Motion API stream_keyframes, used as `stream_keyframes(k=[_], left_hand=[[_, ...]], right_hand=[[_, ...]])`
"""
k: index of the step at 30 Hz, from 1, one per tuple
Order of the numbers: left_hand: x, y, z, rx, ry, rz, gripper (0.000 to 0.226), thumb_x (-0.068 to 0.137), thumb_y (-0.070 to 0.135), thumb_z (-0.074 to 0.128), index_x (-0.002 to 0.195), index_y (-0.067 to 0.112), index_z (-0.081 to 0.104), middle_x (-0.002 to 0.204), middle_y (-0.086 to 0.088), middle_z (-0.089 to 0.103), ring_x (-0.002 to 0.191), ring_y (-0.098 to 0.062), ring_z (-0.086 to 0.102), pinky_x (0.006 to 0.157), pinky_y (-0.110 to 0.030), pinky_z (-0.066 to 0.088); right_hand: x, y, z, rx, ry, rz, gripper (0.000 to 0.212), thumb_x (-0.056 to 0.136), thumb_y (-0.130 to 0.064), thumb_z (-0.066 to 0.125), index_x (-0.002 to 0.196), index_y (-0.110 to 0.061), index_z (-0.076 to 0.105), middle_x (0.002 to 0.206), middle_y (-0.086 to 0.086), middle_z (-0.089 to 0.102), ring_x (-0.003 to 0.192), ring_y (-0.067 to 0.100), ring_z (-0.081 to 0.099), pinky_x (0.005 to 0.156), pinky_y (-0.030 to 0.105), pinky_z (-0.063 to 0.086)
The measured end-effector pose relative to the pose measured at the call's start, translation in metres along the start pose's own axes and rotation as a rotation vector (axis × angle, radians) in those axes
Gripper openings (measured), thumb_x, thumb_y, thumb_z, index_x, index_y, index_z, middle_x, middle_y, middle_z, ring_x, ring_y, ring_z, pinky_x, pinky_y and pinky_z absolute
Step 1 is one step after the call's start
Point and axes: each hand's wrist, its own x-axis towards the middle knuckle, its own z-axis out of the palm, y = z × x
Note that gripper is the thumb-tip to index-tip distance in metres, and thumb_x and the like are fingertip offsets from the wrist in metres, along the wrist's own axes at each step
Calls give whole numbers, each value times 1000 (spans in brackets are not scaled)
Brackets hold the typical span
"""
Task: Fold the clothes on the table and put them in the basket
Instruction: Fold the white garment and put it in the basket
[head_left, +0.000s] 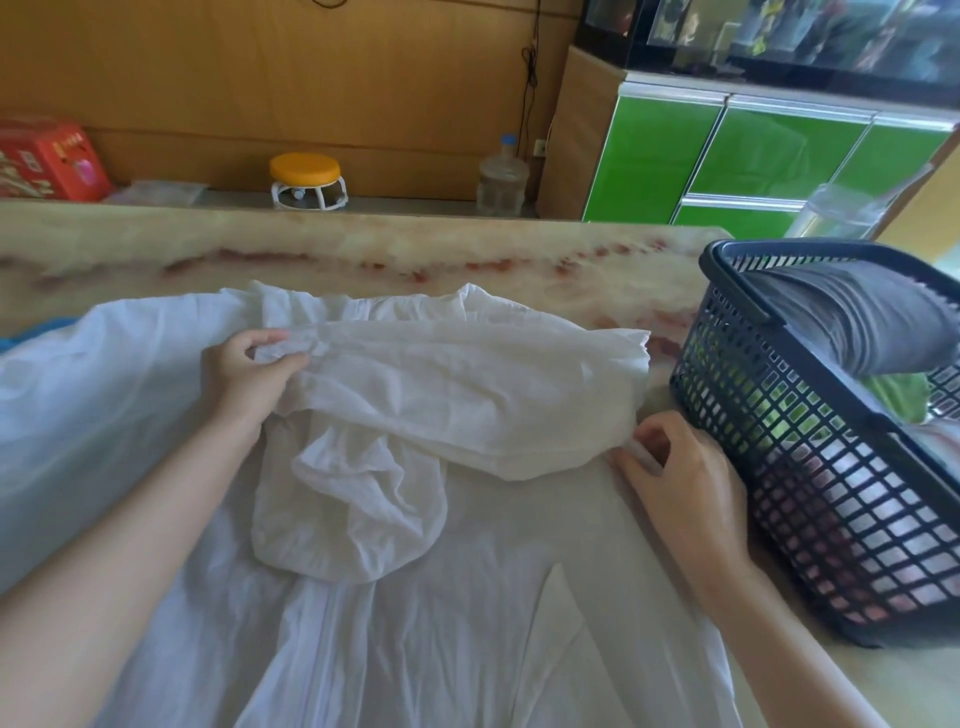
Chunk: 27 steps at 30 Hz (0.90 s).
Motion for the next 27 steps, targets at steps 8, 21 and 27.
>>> stream_keyframes(k=[8,21,27], left_hand=[[14,-8,-19,68,130,122,48,69,-8,39,99,9,73,102,-9,68,98,-22,62,82,-31,48],[-140,59,86,256,-669,880,32,71,15,78,101,20,70,119,-1,57,111,-19,51,98,-26,35],[-148,53,120,398,-635,912,19,80,19,70,99,18,70,98,-3,63,99,-25,57,82,-31,39]], right_hand=[[0,9,-1,26,37,84,10,82,-6,66,84,-16,67,80,0,67,73,23,58,60,31,43],[-10,14,-3,174,7,69,18,81,-19,73,92,-17,59,90,-7,60,82,15,55,71,36,46],[-7,22,-9,169,20,36,6,82,-9,69,80,-14,67,80,-5,64,75,15,58,72,37,49]])
